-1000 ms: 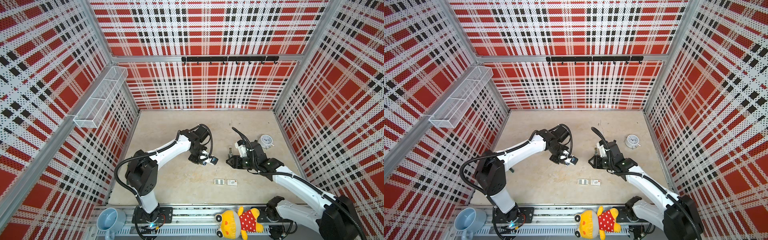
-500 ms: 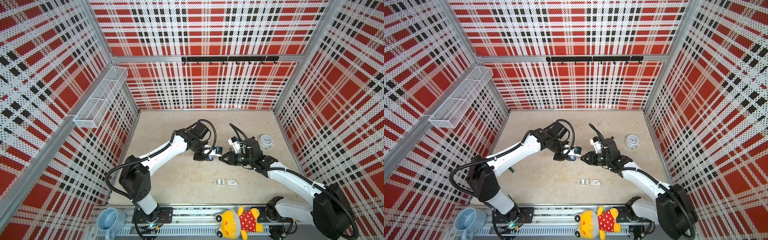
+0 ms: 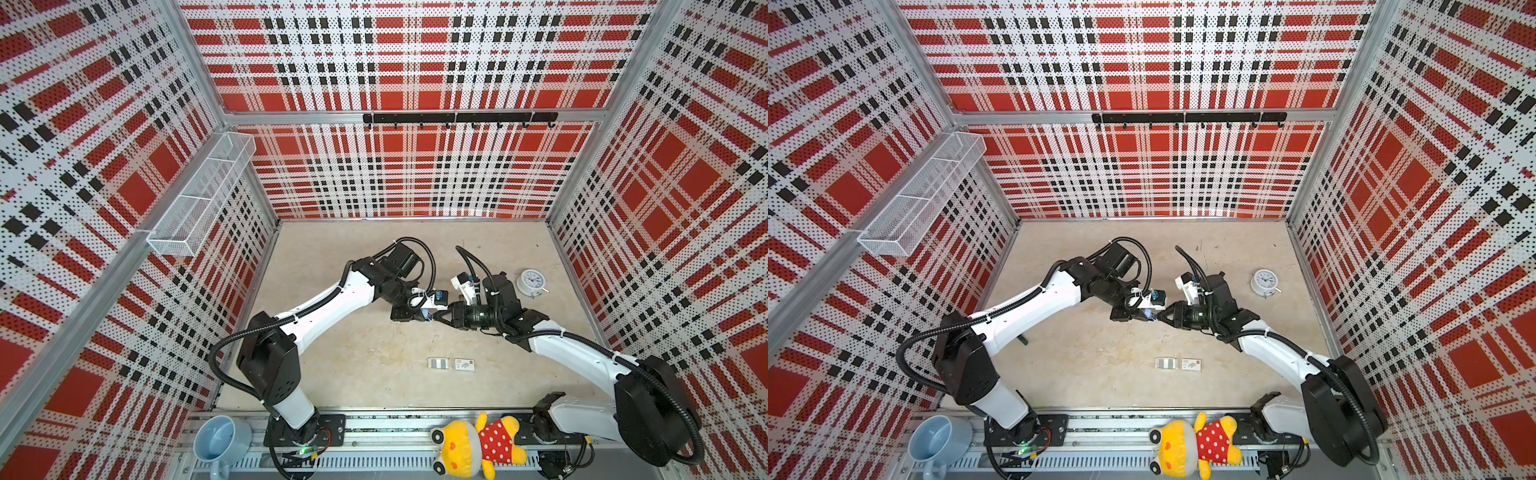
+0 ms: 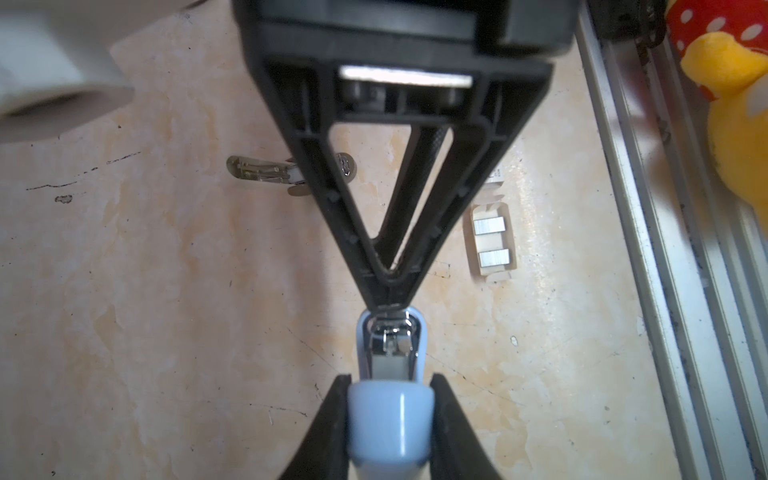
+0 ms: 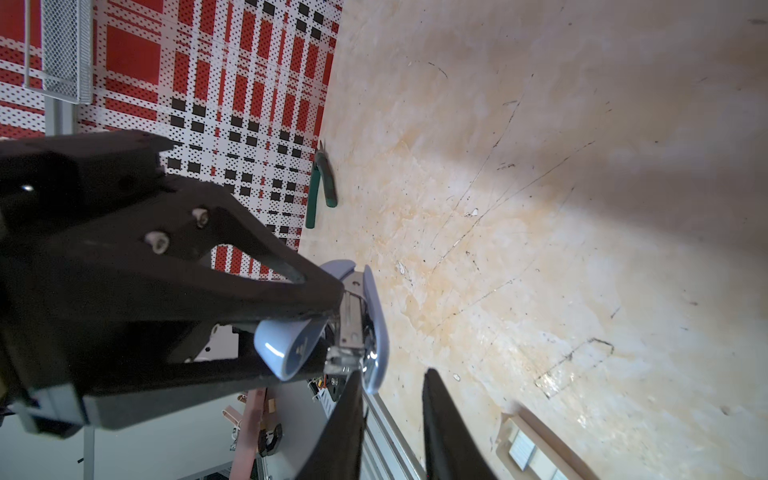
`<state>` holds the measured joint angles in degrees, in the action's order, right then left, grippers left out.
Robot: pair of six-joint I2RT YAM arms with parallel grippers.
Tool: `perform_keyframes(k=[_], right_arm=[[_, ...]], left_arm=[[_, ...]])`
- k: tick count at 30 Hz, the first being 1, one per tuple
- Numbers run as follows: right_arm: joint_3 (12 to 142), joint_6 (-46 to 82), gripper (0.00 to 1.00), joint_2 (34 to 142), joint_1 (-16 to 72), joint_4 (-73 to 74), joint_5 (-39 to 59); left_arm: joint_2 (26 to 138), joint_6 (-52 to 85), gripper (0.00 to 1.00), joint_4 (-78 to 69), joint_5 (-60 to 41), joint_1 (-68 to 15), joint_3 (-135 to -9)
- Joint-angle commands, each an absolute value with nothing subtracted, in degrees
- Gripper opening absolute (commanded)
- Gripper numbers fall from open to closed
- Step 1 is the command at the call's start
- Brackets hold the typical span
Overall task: Load the staples into the stapler
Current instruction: 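Grasp the blue stapler's top with the right gripper while the left holds it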
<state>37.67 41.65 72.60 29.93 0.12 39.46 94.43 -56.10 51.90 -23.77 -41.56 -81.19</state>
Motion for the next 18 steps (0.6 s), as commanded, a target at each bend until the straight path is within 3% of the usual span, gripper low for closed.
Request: perform_keyframes(k=[1, 7, 18], right_arm=[[36.41, 42.27, 0.25, 72.99, 30.22, 4.63, 40.28], [35.35, 42.39, 0.16, 73.87, 30.23, 5.23, 40.73], [34.24, 44.03, 0.14, 74.25, 30.23, 9.28, 40.71]], left_arm=[[93.26, -55.59, 0.17, 51.42, -25.19, -42.23, -83.71], [93.43, -54.88, 0.16, 51.17, -25.15, -42.36, -84.44], [93.48, -51.63, 0.15, 51.42, -28.32, -42.49, -86.43]])
